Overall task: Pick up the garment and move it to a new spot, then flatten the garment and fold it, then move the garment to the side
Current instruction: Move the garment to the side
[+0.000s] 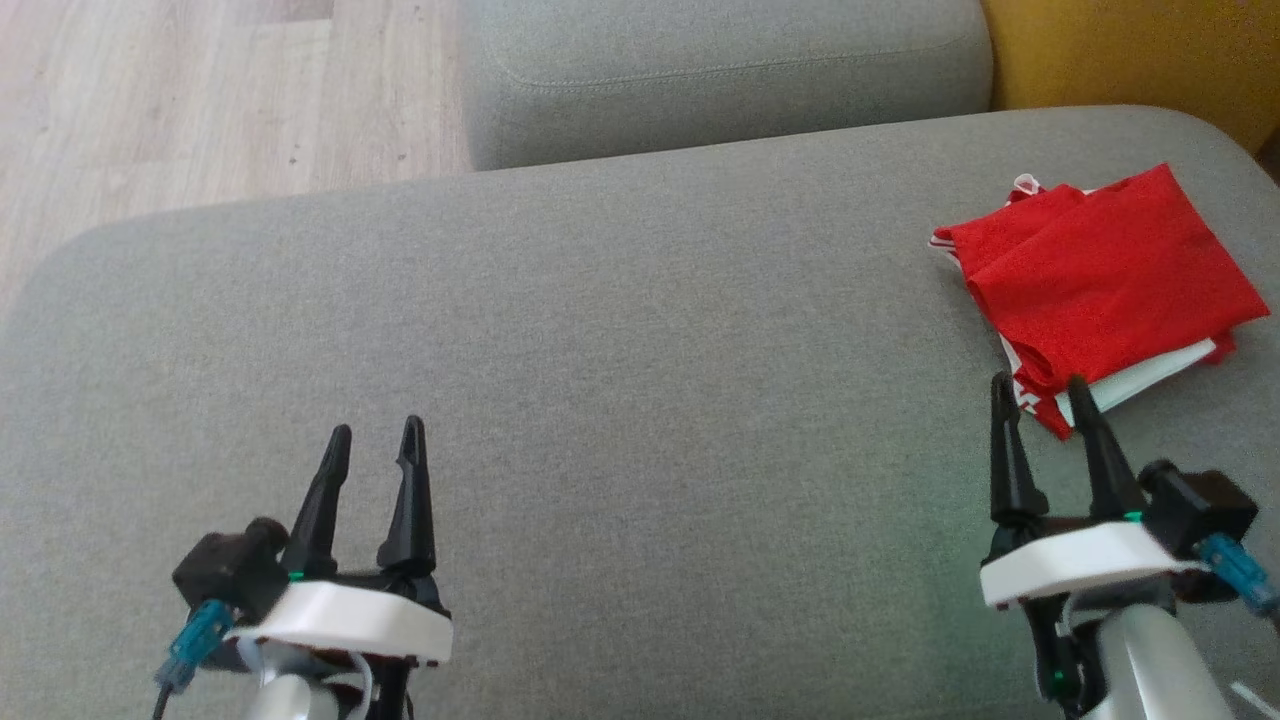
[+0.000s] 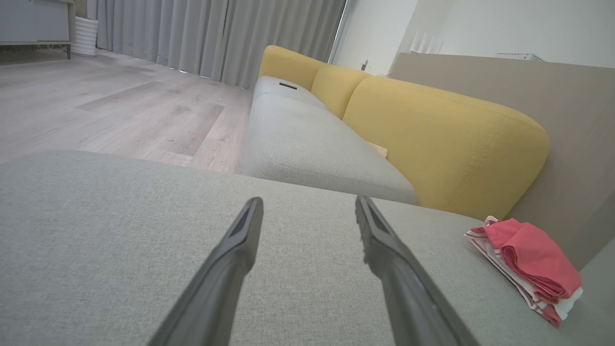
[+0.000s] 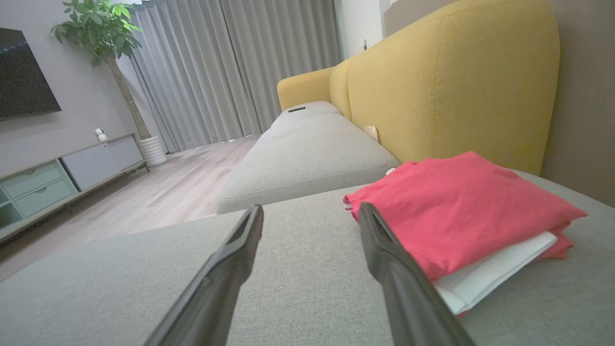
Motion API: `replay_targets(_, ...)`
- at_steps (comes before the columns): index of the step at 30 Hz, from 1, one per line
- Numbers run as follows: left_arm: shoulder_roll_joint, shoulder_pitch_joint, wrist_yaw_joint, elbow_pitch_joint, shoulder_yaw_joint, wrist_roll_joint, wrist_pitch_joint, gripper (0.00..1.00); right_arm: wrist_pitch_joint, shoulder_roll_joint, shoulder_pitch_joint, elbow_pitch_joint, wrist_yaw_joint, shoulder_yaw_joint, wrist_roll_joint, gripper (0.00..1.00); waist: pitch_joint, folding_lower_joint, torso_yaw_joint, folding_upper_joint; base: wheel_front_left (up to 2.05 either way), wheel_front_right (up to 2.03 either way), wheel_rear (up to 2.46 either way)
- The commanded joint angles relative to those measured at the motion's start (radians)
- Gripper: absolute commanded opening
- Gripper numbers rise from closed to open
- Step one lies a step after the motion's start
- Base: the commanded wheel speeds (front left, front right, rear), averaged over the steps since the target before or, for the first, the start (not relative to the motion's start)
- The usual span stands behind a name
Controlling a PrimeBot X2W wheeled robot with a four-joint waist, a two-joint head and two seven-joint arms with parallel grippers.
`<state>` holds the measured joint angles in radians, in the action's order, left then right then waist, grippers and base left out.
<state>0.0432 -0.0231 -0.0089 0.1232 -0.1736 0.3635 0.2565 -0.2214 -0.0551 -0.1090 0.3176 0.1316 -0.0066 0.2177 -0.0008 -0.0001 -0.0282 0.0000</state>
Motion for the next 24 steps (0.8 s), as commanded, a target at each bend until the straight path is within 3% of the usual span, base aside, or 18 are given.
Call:
replay_targets(1,0.007,0.032,-0.003,-0.042,0.037,0.004,0.005,1.00,-0.019,0.004,-0.019,-0.032,-0.001,0.031,0.011,1.00,-0.002,0.0001,0.001,0.0000,0.00,0.00,0.00)
replay_targets(8,0.007,0.029,-0.001,-0.048,0.035,-0.016,0.005,1.00,-0.033,0.005,-0.005,-0.025,-0.001,0.051,0.033,1.00,-0.002,0.0001,0.003,0.0000,0.00,0.00,0.00)
replay_targets(19,0.007,0.032,0.055,-0.058,0.055,-0.047,0.005,1.00,-0.038,0.005,-0.016,-0.018,-0.001,0.075,0.046,1.00,0.001,0.0001,-0.010,0.0000,0.00,0.00,0.00)
replay_targets(24,0.007,0.033,0.046,-0.052,0.058,-0.026,0.005,1.00,-0.039,0.005,-0.018,-0.014,-0.001,0.077,0.050,1.00,0.002,0.0001,-0.014,0.0000,0.00,0.00,0.00)
